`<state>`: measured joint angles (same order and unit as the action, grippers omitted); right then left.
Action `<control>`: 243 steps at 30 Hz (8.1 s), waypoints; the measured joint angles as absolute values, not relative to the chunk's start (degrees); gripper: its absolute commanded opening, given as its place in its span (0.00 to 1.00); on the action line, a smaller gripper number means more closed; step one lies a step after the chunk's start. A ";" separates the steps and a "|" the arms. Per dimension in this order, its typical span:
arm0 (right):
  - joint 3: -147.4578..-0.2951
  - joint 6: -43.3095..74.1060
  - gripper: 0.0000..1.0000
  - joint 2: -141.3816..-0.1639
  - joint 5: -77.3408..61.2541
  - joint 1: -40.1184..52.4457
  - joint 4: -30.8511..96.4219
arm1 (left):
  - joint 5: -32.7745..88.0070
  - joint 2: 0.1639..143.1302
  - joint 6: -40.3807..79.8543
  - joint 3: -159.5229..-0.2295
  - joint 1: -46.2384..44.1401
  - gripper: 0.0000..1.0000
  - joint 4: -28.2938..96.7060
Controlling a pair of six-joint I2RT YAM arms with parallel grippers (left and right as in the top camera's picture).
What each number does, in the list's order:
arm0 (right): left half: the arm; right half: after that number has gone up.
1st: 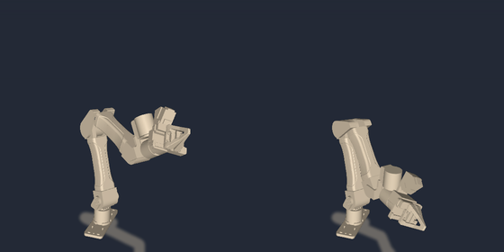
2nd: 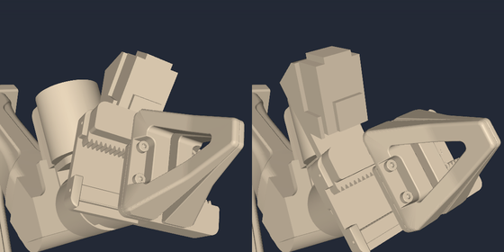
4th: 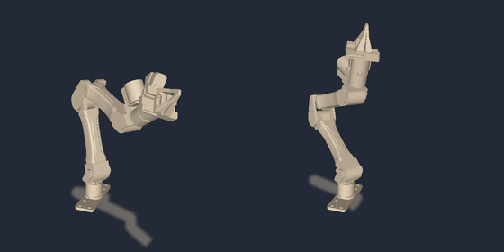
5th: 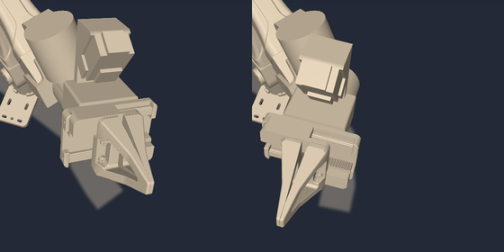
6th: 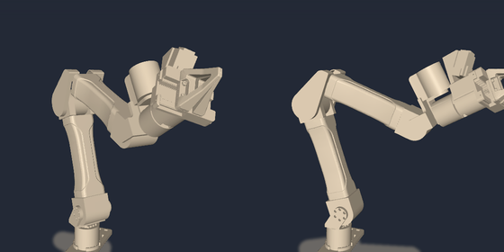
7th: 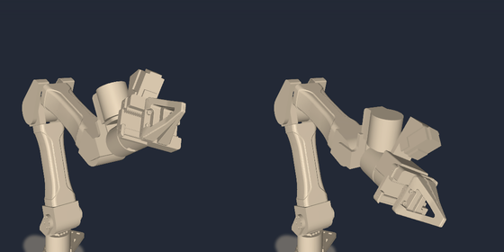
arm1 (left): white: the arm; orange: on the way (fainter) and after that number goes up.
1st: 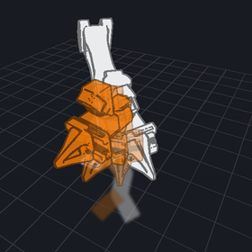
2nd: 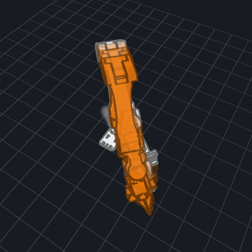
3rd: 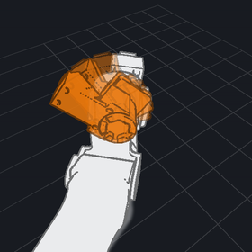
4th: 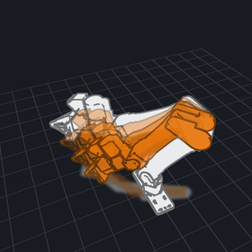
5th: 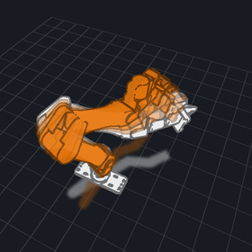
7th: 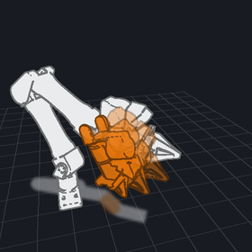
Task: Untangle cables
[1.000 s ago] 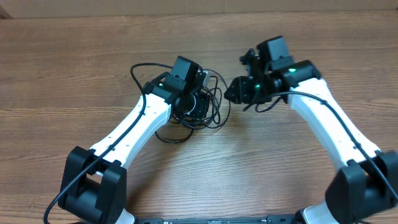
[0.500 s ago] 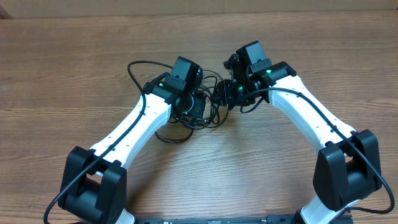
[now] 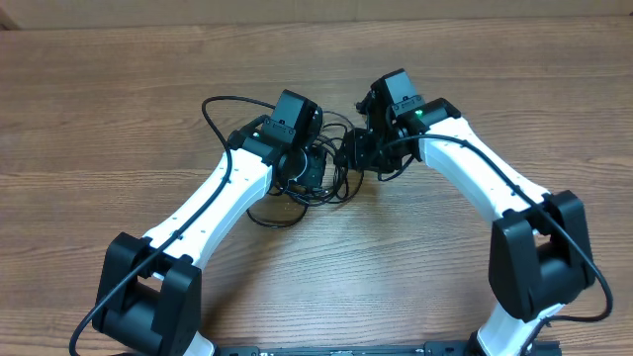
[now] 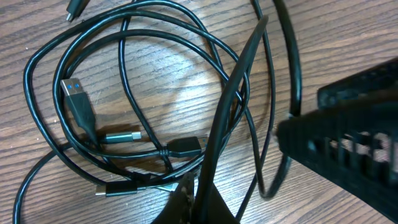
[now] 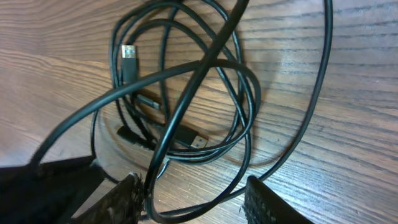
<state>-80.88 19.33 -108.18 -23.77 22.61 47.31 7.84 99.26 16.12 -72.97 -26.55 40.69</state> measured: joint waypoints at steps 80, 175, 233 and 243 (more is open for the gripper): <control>-103.96 -0.25 0.88 -100.88 -29.30 -5.58 72.90 | 38.72 92.51 7.46 -102.69 -13.54 0.04 48.03; -121.10 9.04 0.04 -88.53 18.81 14.22 52.01 | 24.95 120.95 24.69 -103.53 -18.90 0.49 55.40; -119.96 7.55 0.90 -109.40 -14.81 -2.68 81.36 | 12.25 118.83 22.06 -103.53 -5.30 0.65 71.24; -119.94 9.32 0.88 -118.37 -13.78 5.78 83.53 | 2.48 106.54 22.06 -103.55 -5.54 0.66 82.28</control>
<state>-119.94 9.32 -118.37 -13.78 5.78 83.53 2.48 106.54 22.06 -103.55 -5.54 82.28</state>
